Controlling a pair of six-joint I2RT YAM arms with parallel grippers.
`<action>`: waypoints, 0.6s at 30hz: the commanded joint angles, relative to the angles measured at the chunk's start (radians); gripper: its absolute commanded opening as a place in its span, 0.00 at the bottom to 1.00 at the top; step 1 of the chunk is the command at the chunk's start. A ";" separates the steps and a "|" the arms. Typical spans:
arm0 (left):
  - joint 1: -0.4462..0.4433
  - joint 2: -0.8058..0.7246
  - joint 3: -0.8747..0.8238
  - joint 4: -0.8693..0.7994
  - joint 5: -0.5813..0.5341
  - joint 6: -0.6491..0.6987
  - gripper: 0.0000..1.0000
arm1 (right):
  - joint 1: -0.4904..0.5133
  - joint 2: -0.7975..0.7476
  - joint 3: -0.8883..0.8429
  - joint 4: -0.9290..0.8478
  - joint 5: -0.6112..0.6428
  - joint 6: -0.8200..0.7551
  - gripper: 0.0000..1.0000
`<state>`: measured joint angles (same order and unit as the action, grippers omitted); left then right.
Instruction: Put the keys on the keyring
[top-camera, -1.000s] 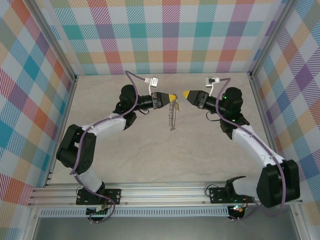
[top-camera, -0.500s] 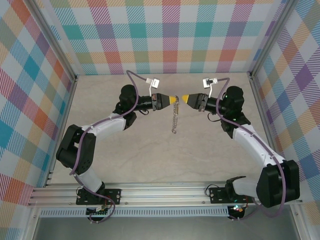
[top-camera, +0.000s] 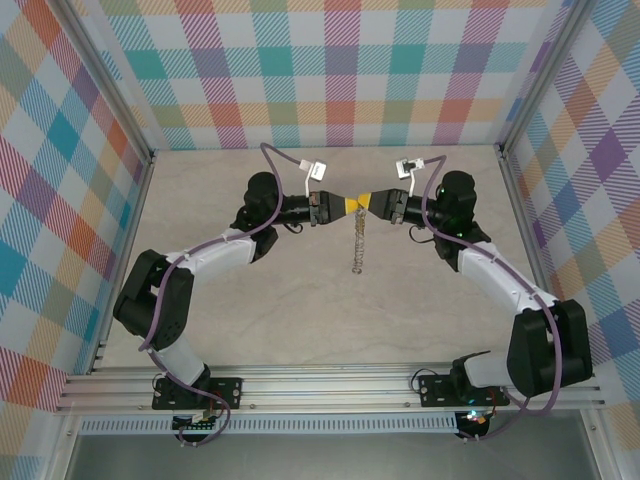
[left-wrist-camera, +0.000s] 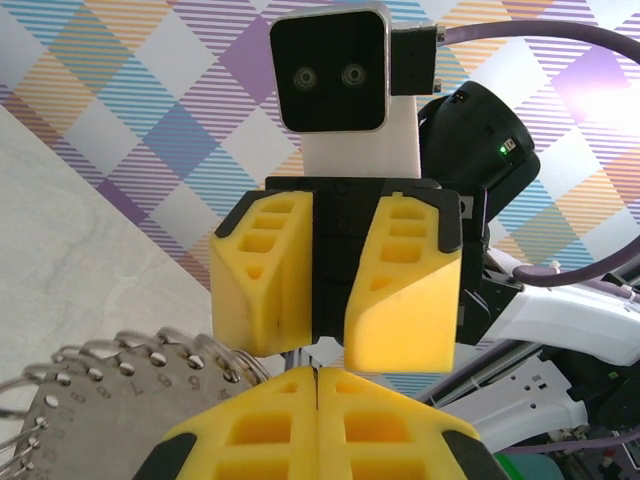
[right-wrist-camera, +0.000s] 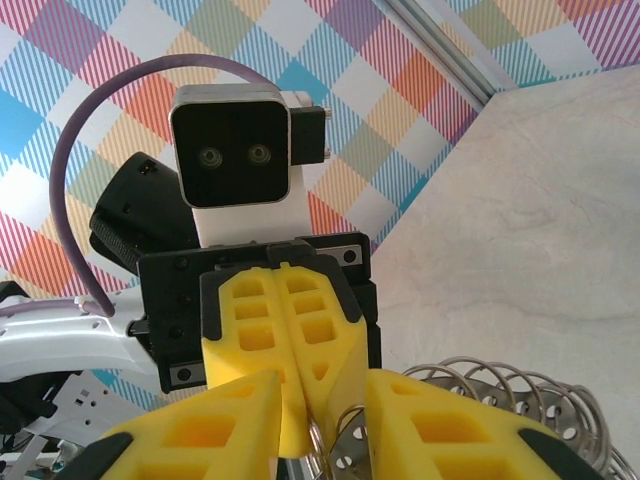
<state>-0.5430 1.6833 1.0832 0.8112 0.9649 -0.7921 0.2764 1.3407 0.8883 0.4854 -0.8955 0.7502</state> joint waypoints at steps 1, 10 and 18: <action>-0.008 -0.037 0.038 0.036 0.008 0.019 0.00 | 0.009 0.005 -0.001 0.056 -0.036 0.004 0.26; -0.007 -0.036 0.038 0.032 0.002 0.023 0.00 | 0.011 -0.040 -0.029 0.032 -0.020 -0.006 0.32; -0.008 -0.041 0.035 0.028 -0.006 0.027 0.00 | 0.010 -0.070 -0.044 0.007 -0.018 -0.017 0.22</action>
<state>-0.5430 1.6817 1.0836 0.8127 0.9649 -0.7918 0.2817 1.2987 0.8581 0.4881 -0.8967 0.7475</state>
